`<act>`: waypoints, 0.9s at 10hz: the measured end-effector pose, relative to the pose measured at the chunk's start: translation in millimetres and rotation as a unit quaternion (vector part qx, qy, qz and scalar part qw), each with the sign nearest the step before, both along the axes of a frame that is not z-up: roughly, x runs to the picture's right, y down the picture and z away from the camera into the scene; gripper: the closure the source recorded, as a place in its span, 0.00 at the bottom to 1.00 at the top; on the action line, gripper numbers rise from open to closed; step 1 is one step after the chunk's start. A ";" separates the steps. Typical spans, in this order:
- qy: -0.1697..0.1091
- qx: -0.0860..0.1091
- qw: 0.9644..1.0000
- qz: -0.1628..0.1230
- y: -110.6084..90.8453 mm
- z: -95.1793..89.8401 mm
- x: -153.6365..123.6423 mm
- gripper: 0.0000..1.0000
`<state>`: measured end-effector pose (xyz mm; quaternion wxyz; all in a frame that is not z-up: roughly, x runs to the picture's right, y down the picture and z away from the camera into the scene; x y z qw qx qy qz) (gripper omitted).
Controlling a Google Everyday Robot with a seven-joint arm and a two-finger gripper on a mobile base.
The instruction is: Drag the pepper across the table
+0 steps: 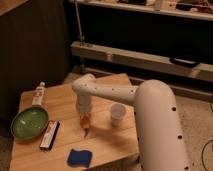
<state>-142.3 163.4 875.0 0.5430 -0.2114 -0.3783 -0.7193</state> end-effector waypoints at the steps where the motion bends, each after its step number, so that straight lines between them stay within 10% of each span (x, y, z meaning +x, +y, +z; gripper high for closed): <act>1: -0.003 0.004 1.000 -0.006 -10.3 5.0 -12.2 0.90; 5: -0.011 0.006 0.999 -0.042 -55.9 27.3 -68.9 0.90; 9: -0.009 -0.010 0.999 -0.049 -56.4 45.9 -70.1 0.90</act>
